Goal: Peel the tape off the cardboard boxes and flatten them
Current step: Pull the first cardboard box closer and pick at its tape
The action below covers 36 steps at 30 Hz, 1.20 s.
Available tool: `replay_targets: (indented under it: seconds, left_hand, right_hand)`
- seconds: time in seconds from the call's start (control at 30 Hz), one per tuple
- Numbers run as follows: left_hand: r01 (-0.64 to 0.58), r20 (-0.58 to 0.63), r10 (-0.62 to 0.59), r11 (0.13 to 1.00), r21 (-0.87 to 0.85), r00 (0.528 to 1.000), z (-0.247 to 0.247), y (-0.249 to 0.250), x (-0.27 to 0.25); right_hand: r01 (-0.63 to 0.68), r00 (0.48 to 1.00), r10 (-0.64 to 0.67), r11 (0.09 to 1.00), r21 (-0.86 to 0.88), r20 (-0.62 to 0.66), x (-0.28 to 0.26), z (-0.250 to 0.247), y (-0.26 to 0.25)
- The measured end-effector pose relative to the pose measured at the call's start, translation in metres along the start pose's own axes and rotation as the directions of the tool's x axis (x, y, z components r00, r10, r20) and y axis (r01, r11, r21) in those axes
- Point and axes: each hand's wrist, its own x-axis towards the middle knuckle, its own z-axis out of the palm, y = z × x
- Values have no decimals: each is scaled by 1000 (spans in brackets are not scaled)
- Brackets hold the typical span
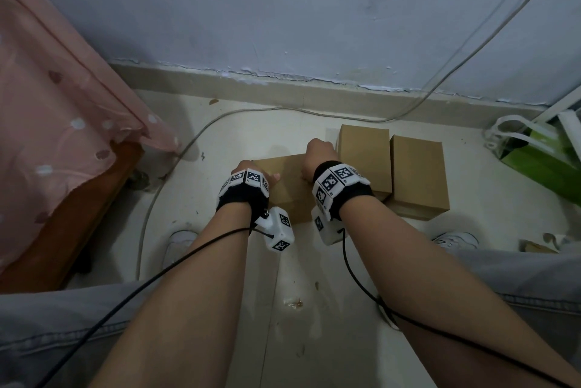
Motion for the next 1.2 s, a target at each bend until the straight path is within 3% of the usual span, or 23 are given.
replay_targets:
  seconds: [0.27,0.4,0.57,0.73,0.87,1.0,1.1,1.2]
  left_hand:
    - [-3,-3,3,1000,-7,1000,-3,3,-4]
    - [0,-1,0,1000,-4,1000,-1,2,-4]
    - [4,29,-3,999,-39,1000,-4,0,-3]
    - [27,55,-24,998,-62,998,-3,-2,4]
    - [18,20,-20,996,91,1000,4,8,6]
    - [-194,55,186,937,290,981,7,20,2]
    - [-345,172,300,801,489,938,7,21,4]
    - [-386,192,337,756,529,922,10,21,1]
  right_hand:
    - [-79,983,75,997,16,169,3,-13,15]
    - [-193,956,140,962,191,259,5,-19,23]
    - [-211,972,163,924,319,171,7,-22,30]
    - [-271,953,145,797,540,265,5,-18,37]
    - [-271,951,116,762,588,288,1,-17,36]
    - [-289,938,83,723,628,336,-10,-24,27]
    - [-236,955,36,699,675,296,-12,-26,24]
    - [-191,965,9,714,674,263,-13,-29,23]
